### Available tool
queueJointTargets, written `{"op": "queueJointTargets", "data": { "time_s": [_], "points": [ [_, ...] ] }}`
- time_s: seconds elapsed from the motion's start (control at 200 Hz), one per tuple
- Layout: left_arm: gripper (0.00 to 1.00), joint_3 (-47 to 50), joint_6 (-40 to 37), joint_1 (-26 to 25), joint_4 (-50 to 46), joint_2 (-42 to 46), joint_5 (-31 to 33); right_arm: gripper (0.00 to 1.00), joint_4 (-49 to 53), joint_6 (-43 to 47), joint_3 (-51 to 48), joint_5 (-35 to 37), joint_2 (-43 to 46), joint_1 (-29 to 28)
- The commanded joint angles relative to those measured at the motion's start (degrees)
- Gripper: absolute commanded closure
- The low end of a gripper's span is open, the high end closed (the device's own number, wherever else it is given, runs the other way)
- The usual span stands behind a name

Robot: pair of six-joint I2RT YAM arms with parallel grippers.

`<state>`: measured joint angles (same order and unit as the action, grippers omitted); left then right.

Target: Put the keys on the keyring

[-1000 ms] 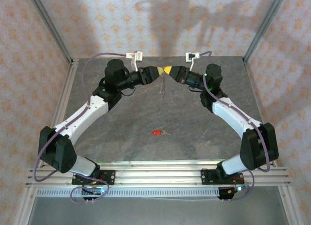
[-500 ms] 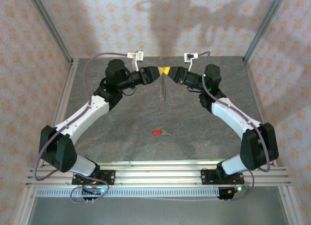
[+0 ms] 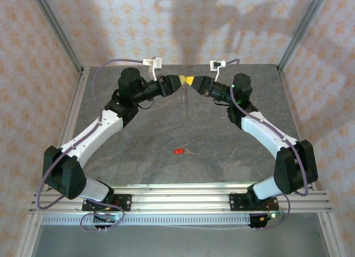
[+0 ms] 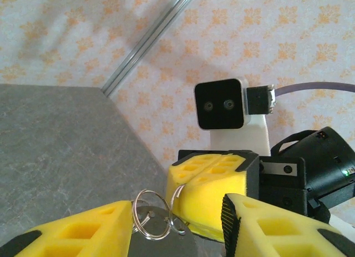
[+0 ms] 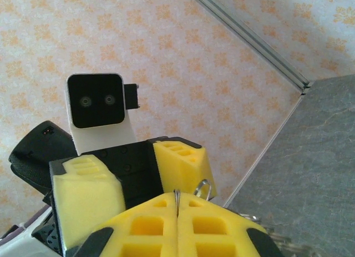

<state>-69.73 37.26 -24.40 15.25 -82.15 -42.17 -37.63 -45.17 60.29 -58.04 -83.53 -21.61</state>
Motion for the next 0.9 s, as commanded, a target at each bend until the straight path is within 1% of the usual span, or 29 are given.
{"op": "queueJointTargets", "data": {
  "time_s": [0.0, 0.285, 0.4, 0.896],
  "points": [
    [0.53, -2.5, -1.7, -0.7, 0.0, 2.0, 0.8, 1.00, -1.8, 1.5, -0.7, 0.6, 0.0, -0.3],
    [0.51, -3.0, -2.4, -0.7, -0.7, 2.3, 1.2, 1.00, -1.4, 1.8, -0.7, 0.8, 0.1, -0.3],
    [0.52, -3.0, -1.6, -0.7, 0.0, 1.9, 0.3, 1.00, -1.4, 1.8, -0.6, 0.9, 0.0, -0.3],
    [0.51, -3.1, -0.7, -1.7, 1.6, -0.1, -0.1, 1.00, -1.6, 1.7, -0.4, 1.1, 0.1, -0.3]
  ]
}}
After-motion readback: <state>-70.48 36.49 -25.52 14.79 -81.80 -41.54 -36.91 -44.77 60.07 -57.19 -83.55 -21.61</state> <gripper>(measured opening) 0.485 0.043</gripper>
